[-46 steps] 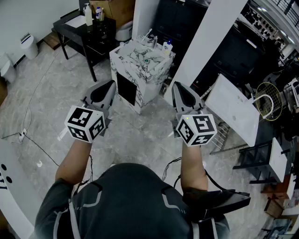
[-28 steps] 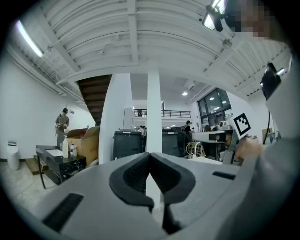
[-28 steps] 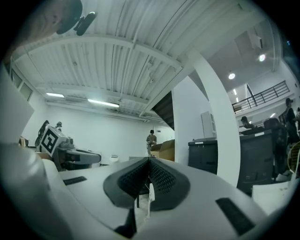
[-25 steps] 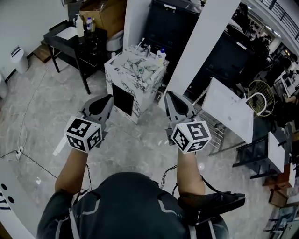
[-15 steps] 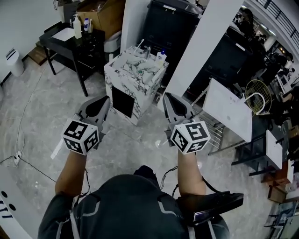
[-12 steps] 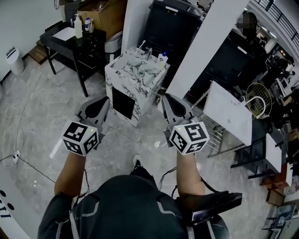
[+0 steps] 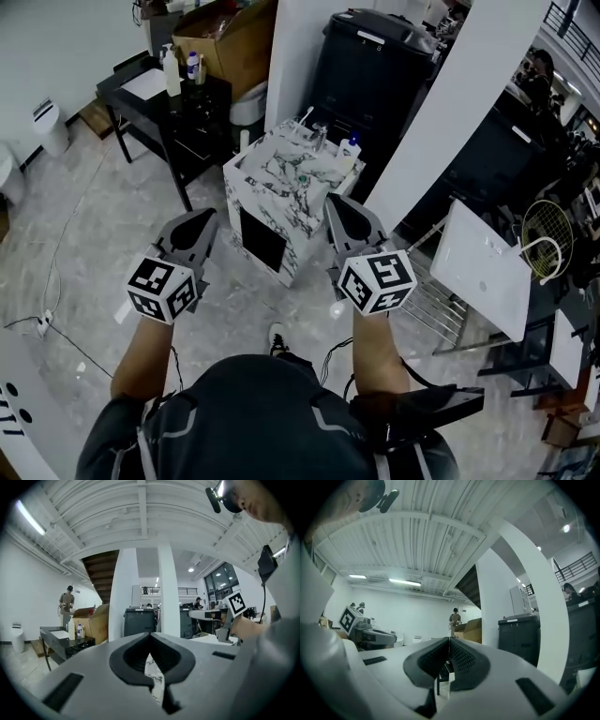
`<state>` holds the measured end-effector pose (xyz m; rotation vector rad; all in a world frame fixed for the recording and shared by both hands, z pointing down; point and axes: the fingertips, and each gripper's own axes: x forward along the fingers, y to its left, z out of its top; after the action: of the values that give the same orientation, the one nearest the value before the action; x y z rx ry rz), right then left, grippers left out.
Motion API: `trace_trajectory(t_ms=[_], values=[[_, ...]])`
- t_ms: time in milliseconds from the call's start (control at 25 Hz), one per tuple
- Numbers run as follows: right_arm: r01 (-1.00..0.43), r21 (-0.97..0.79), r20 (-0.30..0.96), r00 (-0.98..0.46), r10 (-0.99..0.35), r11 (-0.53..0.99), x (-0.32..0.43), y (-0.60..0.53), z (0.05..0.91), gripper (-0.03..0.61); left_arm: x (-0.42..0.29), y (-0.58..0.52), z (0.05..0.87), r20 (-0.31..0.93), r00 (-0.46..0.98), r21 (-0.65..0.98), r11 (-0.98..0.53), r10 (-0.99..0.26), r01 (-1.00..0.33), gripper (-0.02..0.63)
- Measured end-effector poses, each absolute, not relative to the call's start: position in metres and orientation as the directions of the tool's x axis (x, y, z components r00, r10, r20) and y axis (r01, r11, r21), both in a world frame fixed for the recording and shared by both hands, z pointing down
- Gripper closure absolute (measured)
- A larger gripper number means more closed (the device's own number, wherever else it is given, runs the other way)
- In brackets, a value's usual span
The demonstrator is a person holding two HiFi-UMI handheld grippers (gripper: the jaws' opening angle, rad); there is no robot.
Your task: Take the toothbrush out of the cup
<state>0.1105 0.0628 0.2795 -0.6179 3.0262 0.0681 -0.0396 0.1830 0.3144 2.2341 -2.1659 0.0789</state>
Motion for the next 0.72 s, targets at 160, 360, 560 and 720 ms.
trace_trajectory(t_ms=[160,360,560,720], values=[[-0.380,0.053,-0.064,-0.924,-0.376,0.924,0.092,0.011,0.271,0.551,-0.054,0.130,0.307,0.049,0.031,-0.022,-0.032,-0.998,-0.999,0.604],[-0.369,0.065,-0.071,-0.928,-0.364,0.927,0.082,-0.047,0.267,0.551,-0.064,0.068,0.306,0.048,0.042,0.004,-0.042,-0.998,-0.999,0.604],[-0.350,0.067,-0.081,-0.935,-0.344,0.934,0.080,-0.093,0.266,0.551,-0.067,0.015,0.303,0.049,0.045,0.016,-0.044,-0.998,-0.999,0.604],[-0.341,0.069,-0.098,-0.937,-0.334,0.937,0.083,-0.124,0.270,0.551,-0.064,-0.021,0.307,0.062,0.054,-0.002,-0.054,-0.997,-0.999,0.604]])
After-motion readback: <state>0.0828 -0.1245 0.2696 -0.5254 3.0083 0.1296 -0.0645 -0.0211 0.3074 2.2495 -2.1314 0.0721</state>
